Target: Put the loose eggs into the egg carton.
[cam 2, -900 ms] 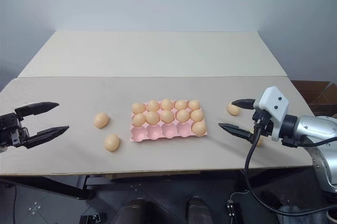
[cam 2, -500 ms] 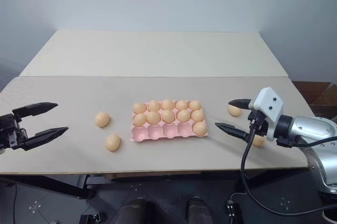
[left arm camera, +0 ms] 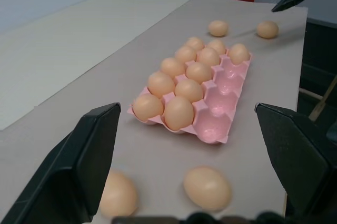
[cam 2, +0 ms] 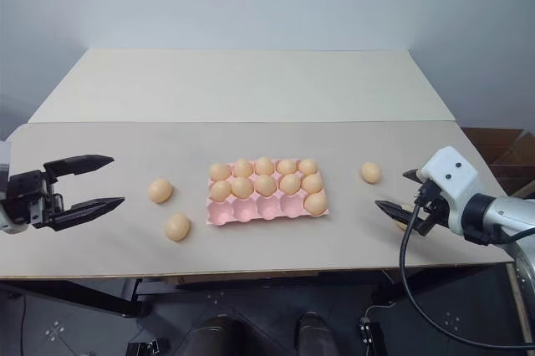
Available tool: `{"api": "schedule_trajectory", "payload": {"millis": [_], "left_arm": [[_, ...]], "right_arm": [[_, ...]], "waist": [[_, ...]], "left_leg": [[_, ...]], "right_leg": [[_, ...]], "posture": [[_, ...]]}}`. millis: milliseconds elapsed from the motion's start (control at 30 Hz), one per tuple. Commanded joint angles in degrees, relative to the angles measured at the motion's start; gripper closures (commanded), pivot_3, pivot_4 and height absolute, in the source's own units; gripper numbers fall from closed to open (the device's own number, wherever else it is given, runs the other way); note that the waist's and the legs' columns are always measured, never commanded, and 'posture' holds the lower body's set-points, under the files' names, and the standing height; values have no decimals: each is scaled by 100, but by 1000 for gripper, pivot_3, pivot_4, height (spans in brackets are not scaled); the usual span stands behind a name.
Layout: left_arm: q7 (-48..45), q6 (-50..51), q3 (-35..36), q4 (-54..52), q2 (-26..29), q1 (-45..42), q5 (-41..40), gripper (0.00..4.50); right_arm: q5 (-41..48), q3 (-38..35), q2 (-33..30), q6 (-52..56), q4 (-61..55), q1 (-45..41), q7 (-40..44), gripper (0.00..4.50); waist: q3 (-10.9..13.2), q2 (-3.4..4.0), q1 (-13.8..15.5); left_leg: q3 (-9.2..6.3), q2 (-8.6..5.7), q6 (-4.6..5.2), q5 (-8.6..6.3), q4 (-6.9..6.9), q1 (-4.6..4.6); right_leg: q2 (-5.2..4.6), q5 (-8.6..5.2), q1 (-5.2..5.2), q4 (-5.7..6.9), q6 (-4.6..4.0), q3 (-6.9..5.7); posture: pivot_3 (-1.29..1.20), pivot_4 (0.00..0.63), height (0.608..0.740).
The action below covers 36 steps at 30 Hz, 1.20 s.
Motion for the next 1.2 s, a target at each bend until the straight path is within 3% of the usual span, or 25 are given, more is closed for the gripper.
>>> {"api": "schedule_trajectory", "payload": {"millis": [33, 400, 500, 667, 733, 933, 1200], "left_arm": [[-14, 20, 32, -96, 73, -80, -93, 55], [-98, 75, -18, -66, 107, -93, -105, 55], [-116, 89, 23, -76, 120, -63, -106, 0], [-122, 110, 110, -99, 143, -39, -108, 0], [-123, 105, 136, -86, 153, -52, -99, 0], [-117, 117, 87, -46, 123, -165, -153, 0], [-95, 21, 47, -114, 5, -102, -124, 0]], "right_arm": [[-213, 8, -123, 680, -103, -108, -441, 0], [-543, 909, 281, 1807, 730, -775, -1204, 0], [-563, 1011, 473, 1795, 1027, -986, -1245, 585], [-540, 1020, 634, 1940, 1157, -1217, -1283, 2312], [-455, 902, 651, 2062, 940, -1339, -1313, 2586], [267, 904, 872, 2571, -399, -2139, -1108, 2586], [183, 2590, 1949, 2083, -815, -2695, -1233, 2586]], "waist": [[0, 0, -5], [0, 0, -17], [0, 0, -28], [0, 0, -49], [0, 0, -53], [2, 3, -114], [0, 0, -119]], "left_leg": [[-1, 1, 0, 0, 0, -1], [-4, -1, 0, 0, 0, -2], [-5, -3, 0, 0, 0, -6], [-6, -6, 1, 0, 0, -8], [-7, -5, 1, 0, 0, -7], [-21, 4, 0, 0, 0, -7], [-38, 14, 0, 0, -5, -8]], "right_leg": [[1, 0, -1, 0, 0, 0], [2, -3, -1, -1, 5, -1], [2, -1, -3, -1, 3, -1], [1, 7, -3, 0, 13, 0], [2, 9, -2, 0, 17, -1], [8, 19, -6, 2, 37, 0], [19, 22, -7, 0, 32, -3]], "posture": [[0, 150, 740], [0, 150, 740], [0, 150, 740], [0, 150, 740], [0, 150, 740], [0, 150, 740], [0, 150, 740]]}}
